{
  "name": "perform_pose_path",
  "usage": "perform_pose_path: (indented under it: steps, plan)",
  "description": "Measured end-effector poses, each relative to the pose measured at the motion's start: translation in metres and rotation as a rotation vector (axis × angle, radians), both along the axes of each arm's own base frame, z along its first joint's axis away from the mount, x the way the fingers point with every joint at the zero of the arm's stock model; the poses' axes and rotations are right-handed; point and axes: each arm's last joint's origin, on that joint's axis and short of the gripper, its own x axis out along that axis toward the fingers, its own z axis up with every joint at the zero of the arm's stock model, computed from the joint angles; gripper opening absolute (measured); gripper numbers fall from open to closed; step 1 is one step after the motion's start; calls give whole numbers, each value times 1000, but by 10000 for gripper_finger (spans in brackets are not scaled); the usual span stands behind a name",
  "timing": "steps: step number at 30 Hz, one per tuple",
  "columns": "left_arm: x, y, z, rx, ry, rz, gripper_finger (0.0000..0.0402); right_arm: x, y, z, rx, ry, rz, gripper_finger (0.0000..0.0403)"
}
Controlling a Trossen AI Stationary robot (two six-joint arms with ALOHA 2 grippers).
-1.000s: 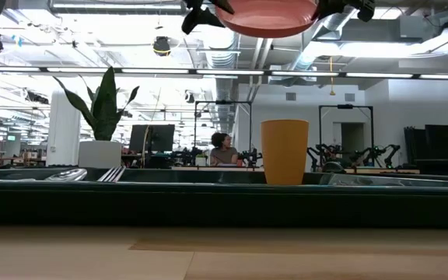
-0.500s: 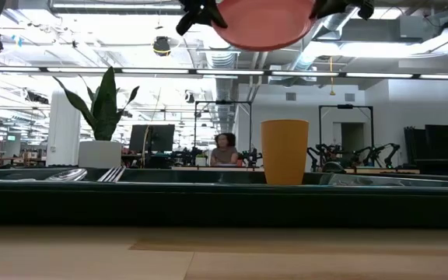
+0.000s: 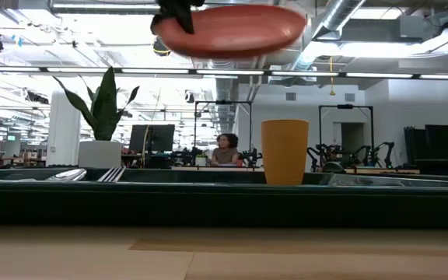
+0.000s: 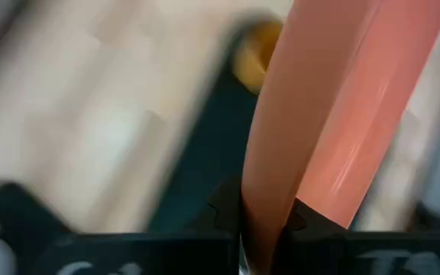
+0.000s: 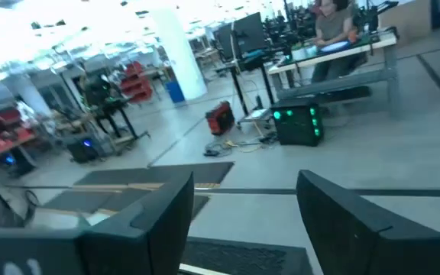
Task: Pick and place plate/cup/fork/spoon on tray
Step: Put the orange plate at the bottom of the yellow cup on the black serving tray
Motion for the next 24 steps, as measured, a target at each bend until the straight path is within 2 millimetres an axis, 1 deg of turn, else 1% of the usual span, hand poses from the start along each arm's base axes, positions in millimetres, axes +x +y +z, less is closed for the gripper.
perform_pose_path:
  steps: [3,5,7,10,14,17,21,24]
  plan:
    - [-2,-34,-9,-124,19,-71,1,-13,4,2,0,-8,28,255]
    - [-9,-55,-18,-168,58,-97,1,-17,6,1,0,4,43,252]
    - [-12,-72,-33,-199,80,-85,1,-20,7,0,1,20,57,250]
    - [-13,-87,-64,-278,41,-47,1,-21,9,-1,1,29,68,246]
    - [-6,-88,-114,-366,-40,56,1,-21,9,-1,0,35,71,245]
    - [-6,-86,-145,-391,-23,144,1,-20,9,-2,-11,59,72,245]
    - [-8,-89,-169,-461,-2,188,0,-21,9,-2,-15,63,72,245]
    - [-11,-95,-175,-482,33,177,0,-21,9,-2,-15,70,72,245]
